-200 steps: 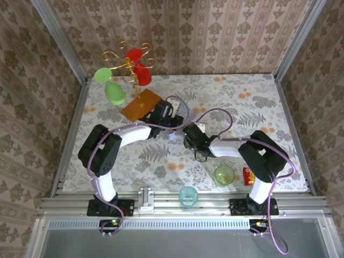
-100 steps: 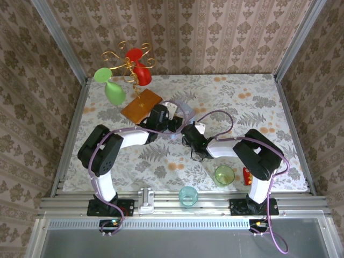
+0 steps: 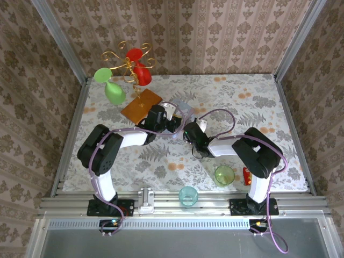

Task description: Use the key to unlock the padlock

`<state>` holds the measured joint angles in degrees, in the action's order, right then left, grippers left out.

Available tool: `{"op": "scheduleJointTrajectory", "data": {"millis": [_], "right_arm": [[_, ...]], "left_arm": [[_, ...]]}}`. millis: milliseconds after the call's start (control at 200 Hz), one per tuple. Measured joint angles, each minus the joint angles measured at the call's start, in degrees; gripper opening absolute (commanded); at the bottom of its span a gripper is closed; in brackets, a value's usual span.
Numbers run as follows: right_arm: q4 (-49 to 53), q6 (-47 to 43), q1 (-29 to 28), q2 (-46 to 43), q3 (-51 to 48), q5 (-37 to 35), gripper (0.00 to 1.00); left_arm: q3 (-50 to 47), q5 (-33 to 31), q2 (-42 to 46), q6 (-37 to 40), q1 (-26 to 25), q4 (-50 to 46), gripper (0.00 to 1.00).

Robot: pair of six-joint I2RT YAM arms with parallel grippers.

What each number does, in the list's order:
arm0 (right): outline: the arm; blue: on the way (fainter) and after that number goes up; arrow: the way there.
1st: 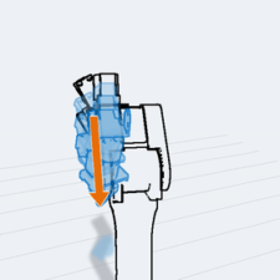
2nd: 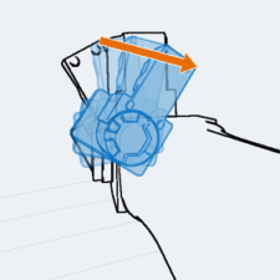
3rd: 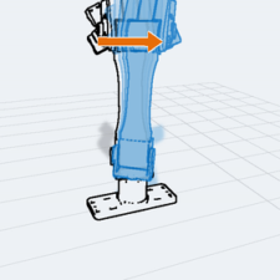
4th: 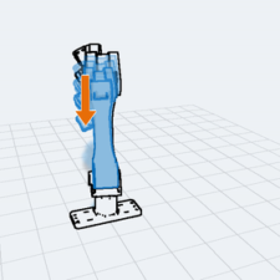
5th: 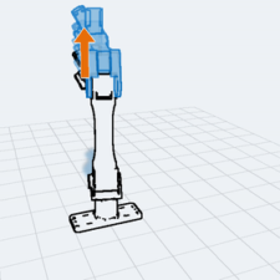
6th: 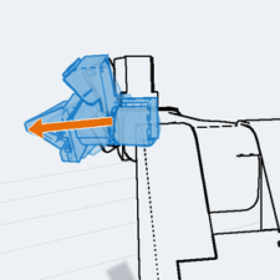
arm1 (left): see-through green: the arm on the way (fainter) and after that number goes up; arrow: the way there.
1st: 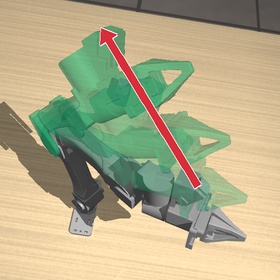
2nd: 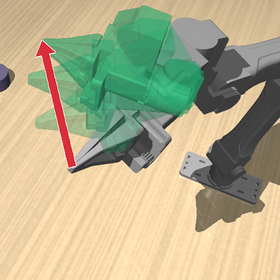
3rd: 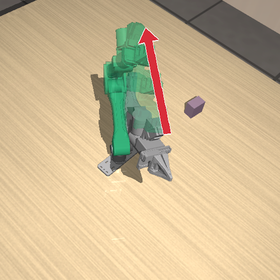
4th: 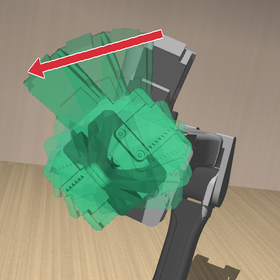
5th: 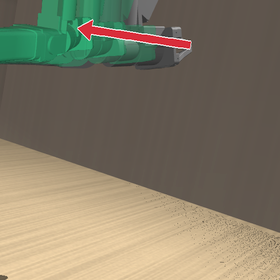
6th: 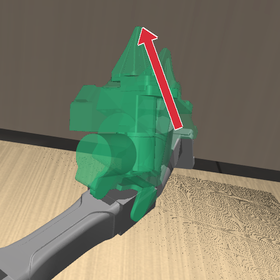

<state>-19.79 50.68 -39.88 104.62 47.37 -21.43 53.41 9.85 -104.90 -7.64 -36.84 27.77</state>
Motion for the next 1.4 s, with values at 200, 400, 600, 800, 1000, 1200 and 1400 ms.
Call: {"op": "scheduleJointTrajectory", "data": {"millis": [200, 400, 600, 800, 1000, 1200, 1400], "right_arm": [[-1.38, -1.01, 1.77, -0.15, 0.04, 1.11, 0.14], [-8.79, 1.86, 4.83, -0.02, -0.26, 4.44, 0.13], [-11.52, 1.66, 6.03, -0.02, -0.24, 7.10, 0.14], [-5.29, -1.42, 9.53, -1.77, -0.11, 11.23, 0.17], [14.82, -10.64, 13.70, -4.09, 8.17, 18.84, 0.17], [28.06, -18.05, 17.81, -4.09, 10.71, 27.69, 0.16], [30.34, -20.17, 22.53, -4.15, 8.39, 40.59, 0.16]], "left_arm": [[-0.15, 0.76, 0.00, 0.39, 0.20, 0.37, 0.31], [-0.68, 1.09, 0.02, 0.83, 0.17, 1.07, 0.31], [-0.79, 1.09, 0.02, 1.22, 0.17, 1.29, 0.30], [-0.90, 1.09, 0.37, 1.44, 0.17, 0.79, 0.31], [-0.98, 1.11, 2.23, 1.44, 0.31, -2.80, 0.34], [2.38, 0.83, 3.43, 1.88, 0.28, -12.00, 0.37], [3.91, -1.49, 5.92, 2.64, -0.85, -20.46, 0.50]]}}
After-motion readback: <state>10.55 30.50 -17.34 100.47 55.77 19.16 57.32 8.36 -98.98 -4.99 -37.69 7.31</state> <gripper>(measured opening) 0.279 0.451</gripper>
